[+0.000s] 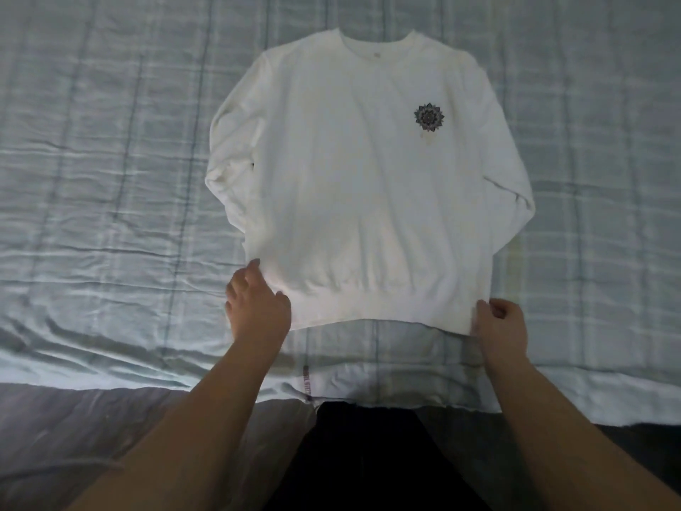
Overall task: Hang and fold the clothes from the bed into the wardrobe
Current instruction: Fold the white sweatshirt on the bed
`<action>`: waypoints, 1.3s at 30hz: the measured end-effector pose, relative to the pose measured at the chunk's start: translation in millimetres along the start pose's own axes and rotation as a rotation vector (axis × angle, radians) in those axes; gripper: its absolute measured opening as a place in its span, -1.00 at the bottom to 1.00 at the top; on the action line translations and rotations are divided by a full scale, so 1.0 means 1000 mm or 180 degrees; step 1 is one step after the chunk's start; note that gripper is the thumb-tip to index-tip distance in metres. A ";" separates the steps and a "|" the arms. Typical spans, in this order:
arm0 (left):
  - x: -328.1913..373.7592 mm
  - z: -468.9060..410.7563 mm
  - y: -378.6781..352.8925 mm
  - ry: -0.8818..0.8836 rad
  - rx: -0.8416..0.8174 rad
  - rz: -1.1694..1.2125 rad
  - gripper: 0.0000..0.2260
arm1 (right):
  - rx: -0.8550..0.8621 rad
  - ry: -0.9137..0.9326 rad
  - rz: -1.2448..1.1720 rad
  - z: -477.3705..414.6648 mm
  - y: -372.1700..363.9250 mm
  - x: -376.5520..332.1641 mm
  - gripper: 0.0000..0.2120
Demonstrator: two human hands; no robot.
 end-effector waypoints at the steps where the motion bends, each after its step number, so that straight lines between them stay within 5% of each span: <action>1: 0.017 0.004 -0.005 -0.0236 -0.0073 0.0066 -0.41 | 0.0011 -0.0041 -0.0040 0.000 0.007 -0.004 -0.67; 6: 0.109 0.037 -0.057 -0.1568 -0.0791 0.0070 -0.46 | -0.0042 -0.0177 -0.0494 -0.016 0.040 -0.020 -0.67; 10: 0.178 0.060 -0.120 -0.2111 -0.1223 0.0002 -0.47 | -0.0241 -0.0253 -0.1004 -0.053 0.051 -0.027 -0.69; 19: 0.288 0.065 -0.253 -0.2402 -0.1412 -0.0429 -0.53 | -0.0932 -0.0114 -0.1259 -0.174 0.036 -0.054 -0.82; 22: 0.311 0.056 -0.273 -0.2153 -0.1191 -0.0490 -0.63 | -0.1077 0.0073 -0.1058 -0.200 0.027 -0.071 -0.99; 25: 0.327 0.049 -0.285 -0.1932 -0.0929 -0.0887 -0.77 | -0.0977 0.0432 -0.0202 -0.209 0.032 -0.089 -0.79; 30: 0.346 0.052 -0.297 -0.1623 -0.0703 -0.1346 -0.68 | -0.0953 0.0696 -0.0212 -0.214 0.066 -0.109 -0.90; 34: 0.377 0.057 -0.304 -0.1715 -0.0812 -0.0263 -0.87 | -0.0954 0.1262 -0.0804 -0.203 0.111 -0.126 -0.88; 36: 0.385 0.059 -0.310 -0.1063 -0.1153 0.1171 -0.85 | -0.1012 0.1581 -0.0892 -0.205 0.126 -0.126 -0.85; 39: 0.384 0.065 -0.331 0.0153 -0.1528 0.2649 -0.78 | -0.0648 0.1276 -0.1295 -0.224 0.140 -0.097 -0.89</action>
Point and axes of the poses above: each hand's wrist, its own z-axis away from the middle knuckle, its own y-axis out of the back of the hand, x = y × z, the point moved 6 cm from there along -z, towards the middle knuckle, and after that the axes turned 13 degrees about z, right-handed, at the moved point
